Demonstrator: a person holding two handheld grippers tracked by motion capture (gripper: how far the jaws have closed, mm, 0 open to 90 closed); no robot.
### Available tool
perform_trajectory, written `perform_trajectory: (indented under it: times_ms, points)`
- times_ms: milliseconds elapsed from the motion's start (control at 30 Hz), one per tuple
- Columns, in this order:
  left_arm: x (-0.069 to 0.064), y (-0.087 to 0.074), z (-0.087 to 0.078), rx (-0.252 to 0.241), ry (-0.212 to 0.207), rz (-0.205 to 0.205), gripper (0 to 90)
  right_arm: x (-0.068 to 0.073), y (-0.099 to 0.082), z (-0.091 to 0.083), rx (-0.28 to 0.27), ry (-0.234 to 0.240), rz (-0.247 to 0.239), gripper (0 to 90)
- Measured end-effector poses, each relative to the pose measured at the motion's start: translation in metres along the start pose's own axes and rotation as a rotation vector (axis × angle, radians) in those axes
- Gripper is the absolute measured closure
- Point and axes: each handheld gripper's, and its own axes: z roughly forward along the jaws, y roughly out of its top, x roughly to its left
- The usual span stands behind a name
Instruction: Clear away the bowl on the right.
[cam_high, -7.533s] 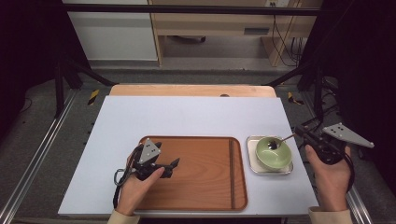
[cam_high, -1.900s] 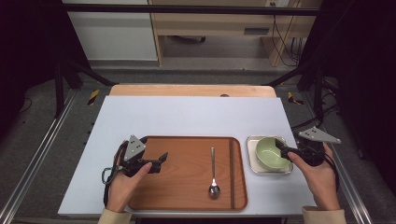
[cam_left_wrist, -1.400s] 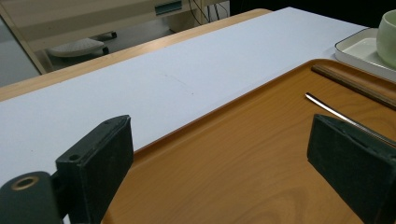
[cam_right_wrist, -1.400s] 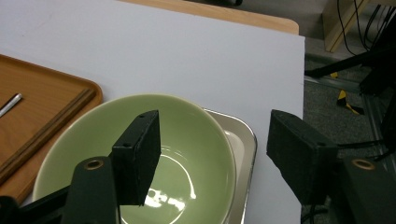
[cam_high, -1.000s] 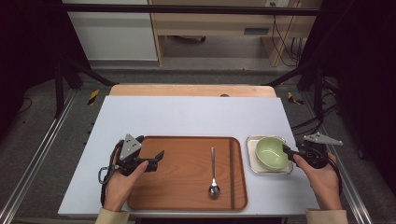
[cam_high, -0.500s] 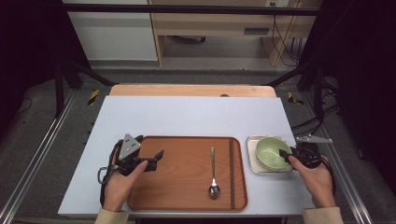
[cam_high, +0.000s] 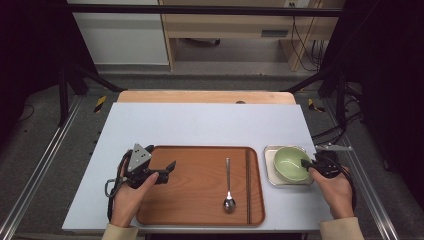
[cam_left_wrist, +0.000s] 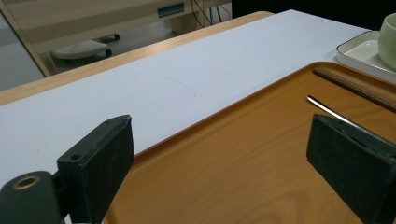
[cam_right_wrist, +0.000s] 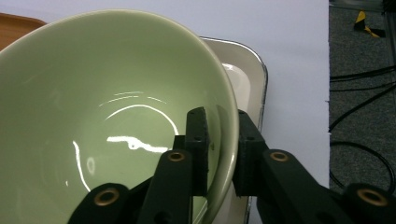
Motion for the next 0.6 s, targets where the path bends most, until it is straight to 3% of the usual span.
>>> perform_trajectory:
  times_ms: [167,367,600]
  points:
    - [-0.0001,-0.0005,0.0005,0.003,0.001,-0.001,7.3,-0.0006,0.0016,0.0014,-0.012,0.010,0.025,82.5]
    - [-0.0001,-0.0009,0.0011,0.006,0.002,0.000,7.3,-0.0005,0.0041,-0.0021,-0.042,0.055,0.071,83.9]
    - [0.0008,-0.0007,0.0004,0.003,0.004,-0.002,7.4,0.0003,0.0060,-0.0059,-0.073,0.043,0.061,83.9]
